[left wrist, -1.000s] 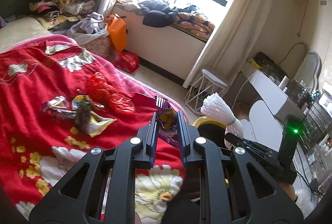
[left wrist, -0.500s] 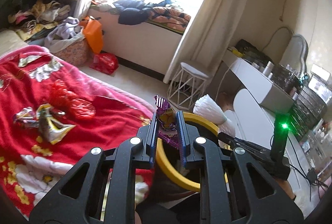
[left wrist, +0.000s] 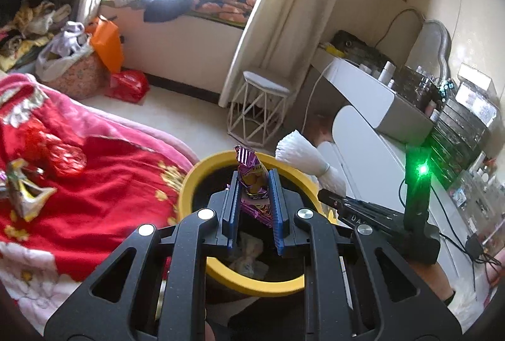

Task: Collect trash
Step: 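Carry the wrapper and foam bundle toward the yellow-rimmed bin, then open both tools over the bin to drop the wrapper and foam bundle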

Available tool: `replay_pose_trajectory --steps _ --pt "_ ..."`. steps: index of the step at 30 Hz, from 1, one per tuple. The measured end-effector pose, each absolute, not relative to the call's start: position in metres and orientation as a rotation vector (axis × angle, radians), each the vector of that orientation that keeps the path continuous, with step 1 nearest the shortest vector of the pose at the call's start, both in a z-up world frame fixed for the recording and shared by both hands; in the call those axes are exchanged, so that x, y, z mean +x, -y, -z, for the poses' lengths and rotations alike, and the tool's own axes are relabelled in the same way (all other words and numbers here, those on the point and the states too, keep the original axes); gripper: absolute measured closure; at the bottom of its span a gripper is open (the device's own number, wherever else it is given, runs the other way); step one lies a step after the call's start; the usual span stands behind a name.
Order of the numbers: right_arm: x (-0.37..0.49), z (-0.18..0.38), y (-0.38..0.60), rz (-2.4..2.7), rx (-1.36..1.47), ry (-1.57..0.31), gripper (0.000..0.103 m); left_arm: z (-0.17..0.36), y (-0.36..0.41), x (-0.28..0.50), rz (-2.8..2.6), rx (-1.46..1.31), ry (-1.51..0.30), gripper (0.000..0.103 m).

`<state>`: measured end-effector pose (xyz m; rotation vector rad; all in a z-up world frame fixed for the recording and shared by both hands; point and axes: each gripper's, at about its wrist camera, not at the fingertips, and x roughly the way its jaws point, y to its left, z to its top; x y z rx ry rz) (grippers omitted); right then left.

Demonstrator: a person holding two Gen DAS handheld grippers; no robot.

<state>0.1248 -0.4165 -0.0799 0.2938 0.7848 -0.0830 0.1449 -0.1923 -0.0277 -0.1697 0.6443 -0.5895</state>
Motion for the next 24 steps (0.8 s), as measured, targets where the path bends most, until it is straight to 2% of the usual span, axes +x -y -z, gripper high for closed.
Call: replay_pose_trajectory --steps 8,12,14,16,17,18,20,21,22,24 --pt "0.122 0.088 0.430 0.093 0.325 -0.809 0.088 0.053 0.212 0.166 0.614 -0.173 -0.713 0.090" --pt "0.123 0.090 0.432 0.089 0.330 -0.817 0.085 0.064 0.216 0.181 0.626 -0.206 -0.748 0.090" --pt "0.123 0.090 0.430 0.072 0.334 -0.819 0.080 0.069 0.217 0.189 0.634 -0.225 -0.767 0.087" --pt "0.126 0.089 0.424 0.056 0.313 -0.825 0.062 0.075 0.217 0.193 0.642 -0.239 -0.785 0.064" --pt "0.127 0.089 0.423 0.057 0.303 -0.824 0.060 0.077 0.218 0.192 0.645 -0.244 -0.787 0.044" --pt "0.126 0.089 0.422 0.053 0.296 -0.820 0.059 0.078 0.216 0.191 0.646 -0.248 -0.786 0.034" --pt "0.126 0.089 0.420 0.059 0.281 -0.818 0.056 0.078 0.212 0.191 0.643 -0.258 -0.790 0.029" --pt "0.126 0.089 0.420 0.069 0.273 -0.817 0.055 0.077 0.207 0.190 0.632 -0.263 -0.790 0.020" --pt "0.125 0.089 0.420 0.073 0.272 -0.816 0.054 0.076 0.204 0.188 0.625 -0.266 -0.785 0.016" --pt "0.124 0.089 0.421 0.069 0.283 -0.810 0.051 0.072 0.194 0.182 0.601 -0.265 -0.763 0.012"
